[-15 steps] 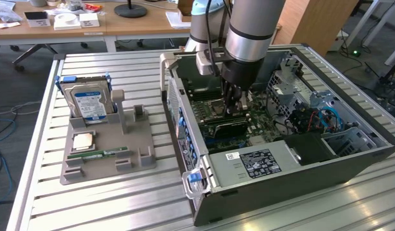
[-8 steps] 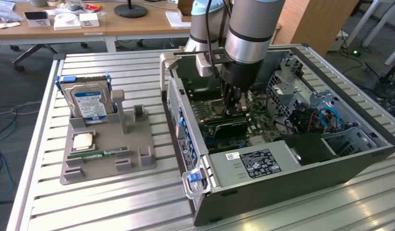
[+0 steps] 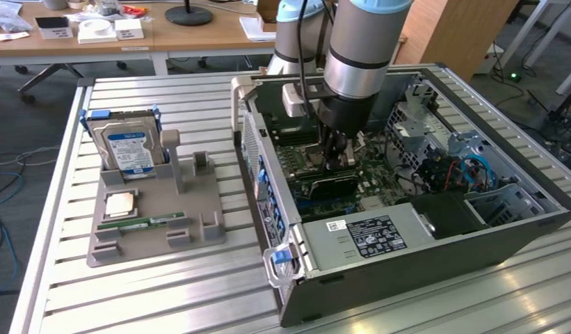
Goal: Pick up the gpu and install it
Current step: 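Press down on the gpu until it lock into place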
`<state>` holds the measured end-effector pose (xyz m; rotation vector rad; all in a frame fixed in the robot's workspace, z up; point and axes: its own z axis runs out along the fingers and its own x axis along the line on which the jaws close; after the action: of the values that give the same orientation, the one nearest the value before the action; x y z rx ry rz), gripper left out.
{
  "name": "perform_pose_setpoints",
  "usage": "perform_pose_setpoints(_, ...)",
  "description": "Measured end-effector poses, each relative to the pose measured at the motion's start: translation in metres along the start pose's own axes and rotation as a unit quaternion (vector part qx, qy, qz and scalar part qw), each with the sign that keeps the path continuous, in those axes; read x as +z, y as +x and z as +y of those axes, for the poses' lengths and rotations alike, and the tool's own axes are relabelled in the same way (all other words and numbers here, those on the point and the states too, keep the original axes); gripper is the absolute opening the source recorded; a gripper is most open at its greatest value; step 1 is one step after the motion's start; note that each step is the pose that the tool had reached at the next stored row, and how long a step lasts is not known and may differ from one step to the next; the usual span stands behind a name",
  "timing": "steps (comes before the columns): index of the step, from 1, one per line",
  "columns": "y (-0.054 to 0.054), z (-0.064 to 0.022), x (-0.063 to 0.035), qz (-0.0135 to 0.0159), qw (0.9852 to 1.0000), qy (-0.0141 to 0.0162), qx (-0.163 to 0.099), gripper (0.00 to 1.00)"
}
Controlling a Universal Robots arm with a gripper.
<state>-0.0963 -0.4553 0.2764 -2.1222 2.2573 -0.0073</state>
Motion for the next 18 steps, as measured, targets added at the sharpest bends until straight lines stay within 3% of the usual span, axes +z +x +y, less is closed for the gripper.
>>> perform_pose_setpoints(18, 0.0002, 0.0011, 0.0048, 0.0001, 1.0000, 0.0000, 0.000, 0.11)
